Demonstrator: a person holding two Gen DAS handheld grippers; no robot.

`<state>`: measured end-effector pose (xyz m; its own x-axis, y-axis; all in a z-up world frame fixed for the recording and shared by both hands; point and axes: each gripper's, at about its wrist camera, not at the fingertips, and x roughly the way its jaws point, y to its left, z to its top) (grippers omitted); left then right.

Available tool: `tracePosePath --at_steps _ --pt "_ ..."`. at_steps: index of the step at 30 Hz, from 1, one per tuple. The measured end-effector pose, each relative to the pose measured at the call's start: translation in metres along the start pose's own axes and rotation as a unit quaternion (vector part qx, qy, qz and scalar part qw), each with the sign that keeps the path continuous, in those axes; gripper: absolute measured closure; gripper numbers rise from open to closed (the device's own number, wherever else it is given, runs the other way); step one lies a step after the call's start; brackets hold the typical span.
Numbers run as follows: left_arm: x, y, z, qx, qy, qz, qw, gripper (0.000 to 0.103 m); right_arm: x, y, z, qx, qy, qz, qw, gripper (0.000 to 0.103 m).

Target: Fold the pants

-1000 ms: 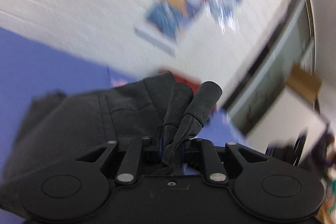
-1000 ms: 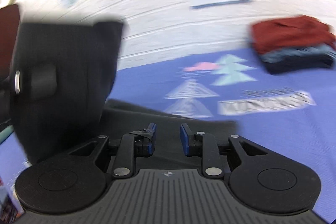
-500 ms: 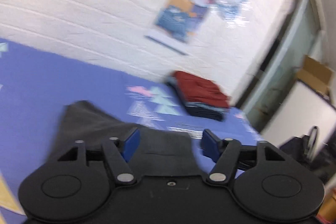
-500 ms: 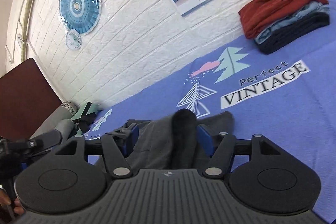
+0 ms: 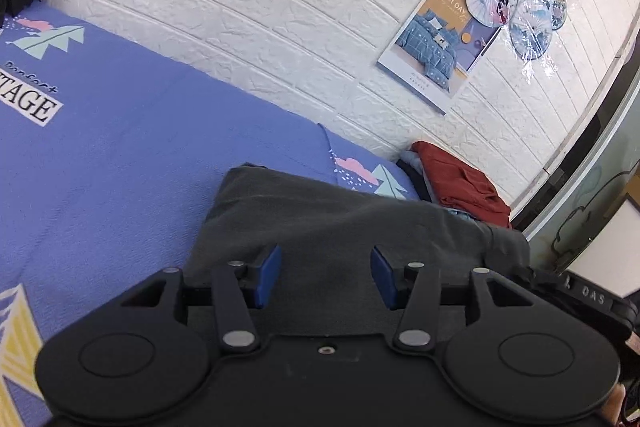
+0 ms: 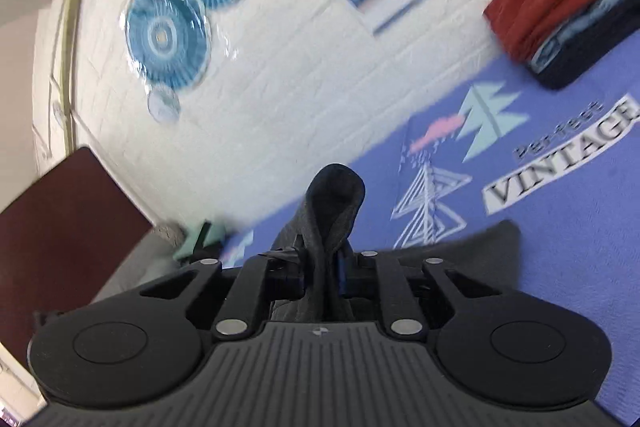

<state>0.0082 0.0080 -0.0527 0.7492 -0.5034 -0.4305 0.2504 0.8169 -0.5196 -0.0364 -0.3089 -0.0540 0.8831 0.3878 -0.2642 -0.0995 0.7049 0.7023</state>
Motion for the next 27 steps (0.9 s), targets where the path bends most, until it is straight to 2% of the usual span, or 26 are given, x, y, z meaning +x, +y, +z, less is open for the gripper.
tracePosePath --at_steps 3,5,7,8,10,12,14,15,16,18,22,26,27 --pt "0.017 0.004 -0.004 -0.001 0.020 0.001 0.9998 0.065 0.003 -0.035 -0.015 0.042 0.041 -0.064 0.996 0.075" --pt "0.023 0.009 -0.004 -0.018 0.034 -0.001 0.9993 0.066 0.001 -0.047 -0.024 0.068 0.044 -0.066 0.994 0.071" --pt "0.019 0.012 0.006 -0.018 0.020 -0.002 0.9996 0.066 -0.001 -0.043 -0.023 0.058 0.039 -0.064 0.995 0.067" --pt "0.017 0.014 0.014 -0.013 0.009 0.003 0.9999 0.066 -0.001 -0.040 -0.023 0.048 0.041 -0.068 0.996 0.061" --pt "0.020 0.022 0.032 -0.016 -0.006 0.019 0.9997 0.060 -0.001 -0.040 -0.024 0.045 0.044 -0.071 0.995 0.060" --pt "0.032 0.034 0.045 -0.026 0.000 0.030 0.9992 0.060 -0.003 -0.044 -0.026 0.065 0.047 -0.070 0.994 0.058" --pt "0.047 0.043 0.051 -0.041 0.012 0.034 0.9985 0.067 -0.006 -0.045 -0.028 0.083 0.049 -0.068 0.993 0.057" --pt "0.052 0.046 0.052 -0.050 0.020 0.024 0.9982 0.085 -0.008 -0.043 -0.029 0.085 0.052 -0.067 0.993 0.059" --pt "0.057 0.046 0.052 -0.059 0.026 0.010 0.9978 0.099 -0.010 -0.040 -0.030 0.084 0.053 -0.060 0.993 0.063" --pt "0.059 0.039 0.052 -0.058 0.024 -0.013 0.9979 0.099 -0.016 -0.035 -0.032 0.083 0.048 -0.050 0.994 0.068" --pt "0.058 0.024 0.052 -0.047 0.019 -0.041 0.9978 0.098 -0.022 -0.031 -0.040 0.063 0.058 -0.066 0.994 0.076" --pt "0.074 0.025 0.055 -0.035 0.033 -0.024 0.9986 0.098 -0.021 -0.031 -0.043 0.045 0.063 -0.078 0.994 0.078" --pt "0.081 0.029 0.054 -0.040 0.042 -0.022 0.9980 0.098 -0.020 -0.033 -0.042 0.045 0.066 -0.082 0.993 0.074"
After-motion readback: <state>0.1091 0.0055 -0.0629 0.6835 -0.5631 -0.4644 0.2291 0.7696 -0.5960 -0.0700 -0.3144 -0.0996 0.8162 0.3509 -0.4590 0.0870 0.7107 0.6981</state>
